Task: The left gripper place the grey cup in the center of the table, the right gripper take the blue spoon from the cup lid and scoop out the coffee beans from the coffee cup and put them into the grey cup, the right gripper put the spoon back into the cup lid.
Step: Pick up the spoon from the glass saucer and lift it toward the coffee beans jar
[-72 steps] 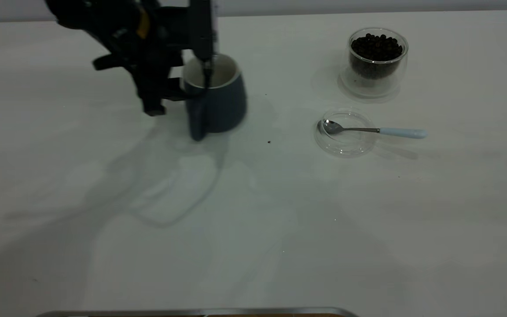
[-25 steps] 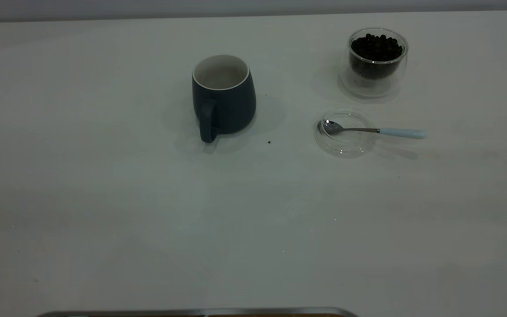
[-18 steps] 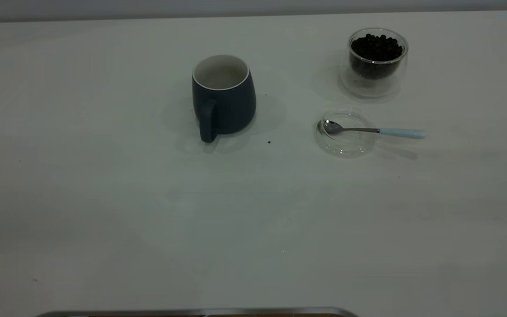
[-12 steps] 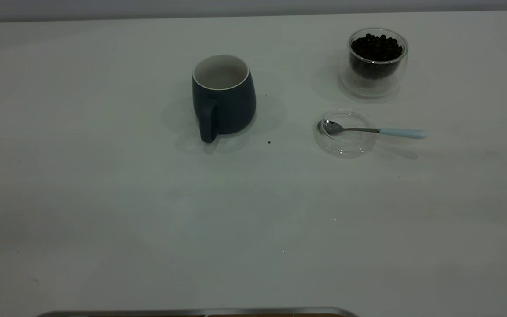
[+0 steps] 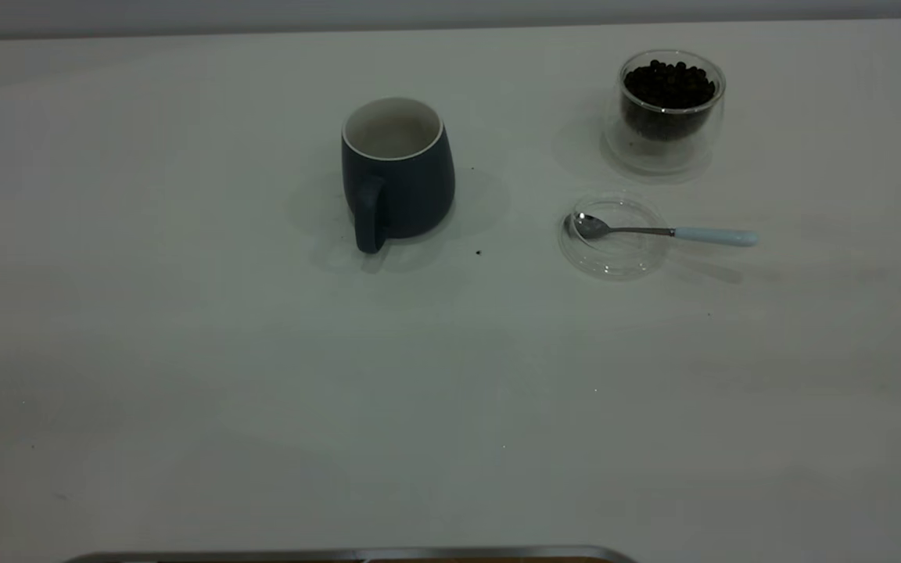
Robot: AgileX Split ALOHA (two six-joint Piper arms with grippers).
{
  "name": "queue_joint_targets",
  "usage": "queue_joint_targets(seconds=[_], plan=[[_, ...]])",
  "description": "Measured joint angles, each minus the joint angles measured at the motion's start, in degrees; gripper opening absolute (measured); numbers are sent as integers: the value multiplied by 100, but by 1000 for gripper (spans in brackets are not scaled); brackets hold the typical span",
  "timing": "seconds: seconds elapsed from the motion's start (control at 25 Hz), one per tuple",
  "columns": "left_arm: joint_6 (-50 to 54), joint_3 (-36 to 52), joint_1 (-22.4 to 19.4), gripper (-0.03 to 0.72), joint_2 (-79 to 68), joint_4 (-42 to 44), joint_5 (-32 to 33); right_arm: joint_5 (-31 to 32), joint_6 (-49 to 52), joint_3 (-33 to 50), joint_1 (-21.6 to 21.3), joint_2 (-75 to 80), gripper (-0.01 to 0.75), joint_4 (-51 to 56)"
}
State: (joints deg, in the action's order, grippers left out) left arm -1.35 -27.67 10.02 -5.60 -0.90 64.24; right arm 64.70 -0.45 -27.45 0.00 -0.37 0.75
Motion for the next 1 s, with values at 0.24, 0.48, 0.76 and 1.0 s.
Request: queue_joint_targets(seconds=[0.24, 0.48, 0.76, 1.0], plan=[[0, 0, -500, 568, 600, 0, 44, 0, 0, 0, 0, 0, 238, 0], [0, 0, -507, 568, 660, 0, 64, 0, 0, 0, 0, 0, 238, 0], [0, 0, -507, 568, 660, -6, 64, 0, 0, 0, 0, 0, 238, 0], [19, 0, -507, 568, 660, -13, 64, 0, 0, 0, 0, 0, 238, 0]])
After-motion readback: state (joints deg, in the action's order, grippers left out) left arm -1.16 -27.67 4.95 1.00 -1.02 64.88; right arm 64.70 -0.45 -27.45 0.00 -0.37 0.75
